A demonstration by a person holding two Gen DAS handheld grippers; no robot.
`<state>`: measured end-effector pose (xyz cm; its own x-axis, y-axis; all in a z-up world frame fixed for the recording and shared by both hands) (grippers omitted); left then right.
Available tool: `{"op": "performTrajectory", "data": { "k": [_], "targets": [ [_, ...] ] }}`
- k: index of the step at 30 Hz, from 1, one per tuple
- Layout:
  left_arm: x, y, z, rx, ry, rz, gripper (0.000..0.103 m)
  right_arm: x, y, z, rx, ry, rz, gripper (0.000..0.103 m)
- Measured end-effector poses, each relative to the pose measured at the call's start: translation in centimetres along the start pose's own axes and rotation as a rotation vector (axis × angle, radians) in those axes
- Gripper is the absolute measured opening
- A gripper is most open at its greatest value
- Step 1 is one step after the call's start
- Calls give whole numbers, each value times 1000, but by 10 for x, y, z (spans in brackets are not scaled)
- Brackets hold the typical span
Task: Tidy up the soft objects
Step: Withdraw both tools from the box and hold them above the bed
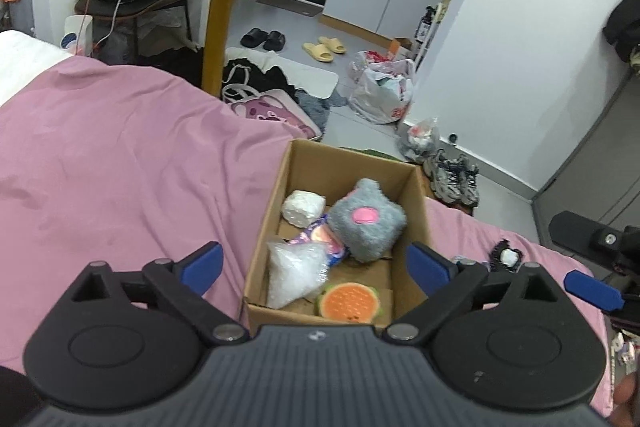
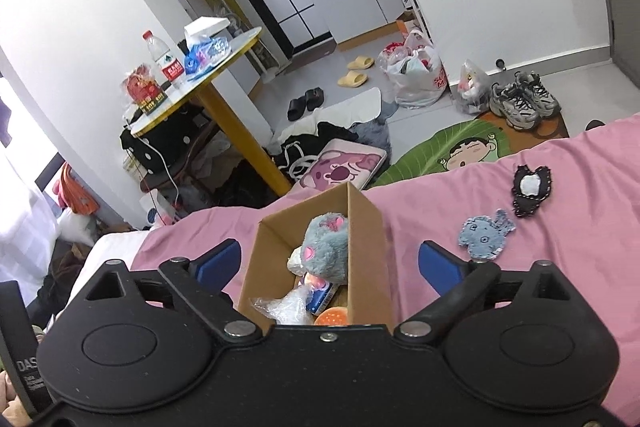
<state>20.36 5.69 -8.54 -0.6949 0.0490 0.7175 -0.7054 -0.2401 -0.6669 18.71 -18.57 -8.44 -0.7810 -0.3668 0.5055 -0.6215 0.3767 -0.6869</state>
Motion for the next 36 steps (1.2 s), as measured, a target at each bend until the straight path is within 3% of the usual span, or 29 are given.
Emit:
{"op": "performTrajectory", "data": {
  "k": [4, 20, 36],
  "targets": [
    [18, -2, 11, -26, 13, 28, 103, 13, -4, 0, 2, -10, 17, 103],
    [69, -5, 45, -103, 21, 52, 103, 76, -14, 13, 81, -18, 77, 103],
    [94, 6, 74, -146, 23, 75, 103, 108, -20, 42, 119, -22, 104, 103]
  ]
}}
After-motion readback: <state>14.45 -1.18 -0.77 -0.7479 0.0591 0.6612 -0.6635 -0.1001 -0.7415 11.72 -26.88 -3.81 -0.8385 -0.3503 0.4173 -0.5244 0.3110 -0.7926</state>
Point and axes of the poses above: each gripper's, at about its wrist camera, not at the fingertips, and x roughly against the way its jaws point, z to its right, y to its underside, the point moved 1 cm from there along -x, roughly the way its jaws point, and after that the axes turned 4 degrees about -y, right-handed, at the moved point
